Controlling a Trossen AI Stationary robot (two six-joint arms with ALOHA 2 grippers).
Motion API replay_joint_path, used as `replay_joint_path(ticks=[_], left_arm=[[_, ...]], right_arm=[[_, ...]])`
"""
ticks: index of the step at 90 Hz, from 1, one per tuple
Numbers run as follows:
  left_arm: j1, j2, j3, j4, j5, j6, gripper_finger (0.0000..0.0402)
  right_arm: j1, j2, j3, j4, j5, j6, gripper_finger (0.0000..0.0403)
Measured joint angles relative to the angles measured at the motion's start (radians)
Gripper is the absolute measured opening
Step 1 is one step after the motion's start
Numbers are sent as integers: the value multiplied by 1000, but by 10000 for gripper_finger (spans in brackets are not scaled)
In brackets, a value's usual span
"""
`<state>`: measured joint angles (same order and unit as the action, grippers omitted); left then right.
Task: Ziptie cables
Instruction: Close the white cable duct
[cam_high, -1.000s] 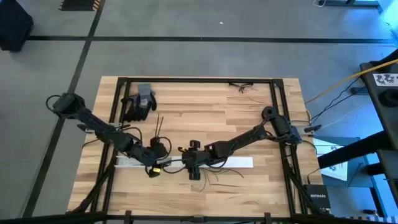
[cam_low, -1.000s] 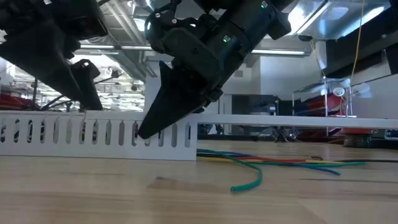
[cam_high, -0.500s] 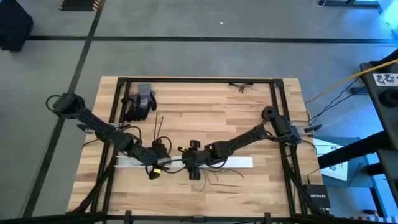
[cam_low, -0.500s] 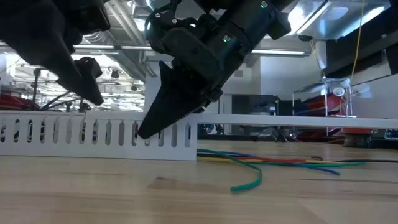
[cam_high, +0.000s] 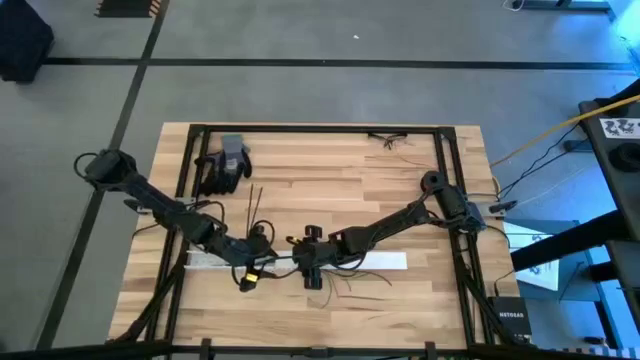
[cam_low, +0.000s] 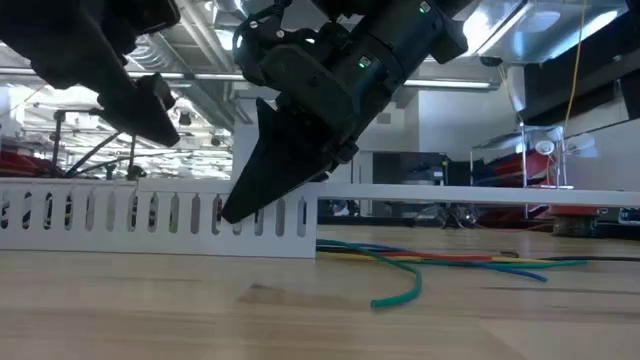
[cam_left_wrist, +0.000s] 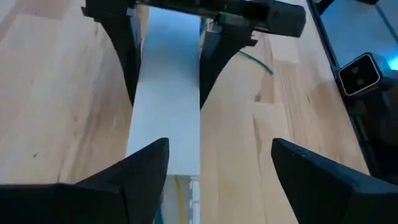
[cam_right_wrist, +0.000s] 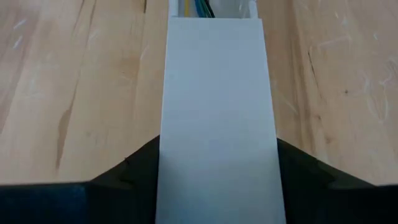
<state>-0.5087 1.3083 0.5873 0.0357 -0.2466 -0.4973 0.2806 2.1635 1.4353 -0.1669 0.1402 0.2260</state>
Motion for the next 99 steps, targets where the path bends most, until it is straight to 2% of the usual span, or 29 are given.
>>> replay_joint_path(ticks=[21, 54, 99], left_arm=[[0, 0, 0, -4, 0, -91, 279], [0, 0, 0, -1, 0, -98, 279], [12, 0, 0, 8, -18, -205, 278]], right_arm=[[0, 0, 0, 1, -2, -35, 228], [0, 0, 0, 18, 27, -125, 228], [0, 1, -1, 36, 33, -137, 228]])
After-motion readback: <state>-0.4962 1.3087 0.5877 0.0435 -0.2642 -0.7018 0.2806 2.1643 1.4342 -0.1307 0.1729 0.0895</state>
